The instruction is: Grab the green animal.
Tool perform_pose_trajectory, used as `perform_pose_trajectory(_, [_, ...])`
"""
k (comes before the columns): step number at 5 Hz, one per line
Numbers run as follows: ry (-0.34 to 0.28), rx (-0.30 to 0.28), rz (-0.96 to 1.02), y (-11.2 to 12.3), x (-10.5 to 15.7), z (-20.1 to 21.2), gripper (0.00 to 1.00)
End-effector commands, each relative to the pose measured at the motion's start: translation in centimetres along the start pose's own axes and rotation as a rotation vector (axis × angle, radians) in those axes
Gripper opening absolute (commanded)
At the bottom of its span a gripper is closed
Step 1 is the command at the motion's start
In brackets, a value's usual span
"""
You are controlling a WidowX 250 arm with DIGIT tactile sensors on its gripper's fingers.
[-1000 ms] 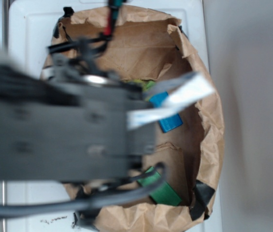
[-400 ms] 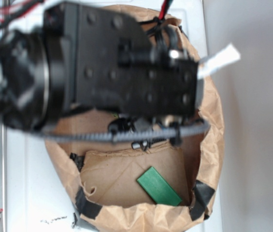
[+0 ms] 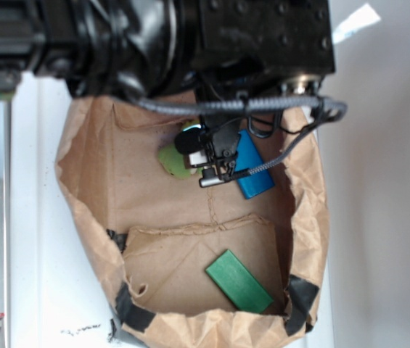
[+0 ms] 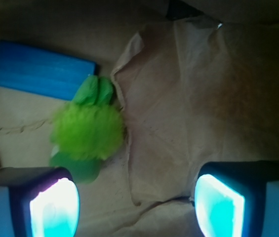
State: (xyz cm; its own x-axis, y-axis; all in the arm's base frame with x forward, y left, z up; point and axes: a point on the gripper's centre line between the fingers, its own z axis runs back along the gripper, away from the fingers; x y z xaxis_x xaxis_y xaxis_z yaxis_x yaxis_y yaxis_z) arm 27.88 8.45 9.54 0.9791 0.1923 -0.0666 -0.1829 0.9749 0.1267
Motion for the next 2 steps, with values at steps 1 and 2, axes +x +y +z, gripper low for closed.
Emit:
perform_pose_trajectory(1, [-0.014,-0.115,-0.012,0.44,0.3,1.55,1.0])
perform_pose_trajectory(2, [-0.067,-0.156,0.025,-0.1,0.11,0.71,1.0])
